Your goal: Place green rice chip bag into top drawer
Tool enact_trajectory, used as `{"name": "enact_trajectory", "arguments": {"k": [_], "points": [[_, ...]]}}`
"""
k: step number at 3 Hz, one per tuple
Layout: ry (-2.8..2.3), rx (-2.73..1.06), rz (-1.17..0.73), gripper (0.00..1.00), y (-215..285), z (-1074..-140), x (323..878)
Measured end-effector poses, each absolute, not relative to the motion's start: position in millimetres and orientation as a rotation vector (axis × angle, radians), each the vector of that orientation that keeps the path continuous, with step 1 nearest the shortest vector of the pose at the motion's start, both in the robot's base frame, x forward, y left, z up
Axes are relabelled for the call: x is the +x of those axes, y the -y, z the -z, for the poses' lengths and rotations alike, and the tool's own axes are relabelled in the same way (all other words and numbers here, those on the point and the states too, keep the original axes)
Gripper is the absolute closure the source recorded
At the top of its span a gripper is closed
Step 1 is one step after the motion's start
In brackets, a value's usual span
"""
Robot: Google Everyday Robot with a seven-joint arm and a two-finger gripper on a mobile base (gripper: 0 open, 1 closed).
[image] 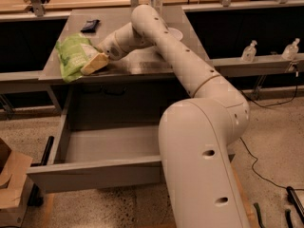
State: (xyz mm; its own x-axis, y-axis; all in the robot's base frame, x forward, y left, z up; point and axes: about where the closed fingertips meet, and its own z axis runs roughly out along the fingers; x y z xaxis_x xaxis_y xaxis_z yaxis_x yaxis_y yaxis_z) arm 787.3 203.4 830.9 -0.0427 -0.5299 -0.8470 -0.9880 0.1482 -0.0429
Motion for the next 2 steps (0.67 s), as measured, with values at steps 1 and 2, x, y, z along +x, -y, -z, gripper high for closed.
{"name": "enact_trajectory", "arguments": {"k": [1, 2], "points": [[-1.727, -1.461, -0.763, 0.4, -192, -833, 774], [-1.806, -1.307, -0.704, 0.64, -146, -888, 745]]}}
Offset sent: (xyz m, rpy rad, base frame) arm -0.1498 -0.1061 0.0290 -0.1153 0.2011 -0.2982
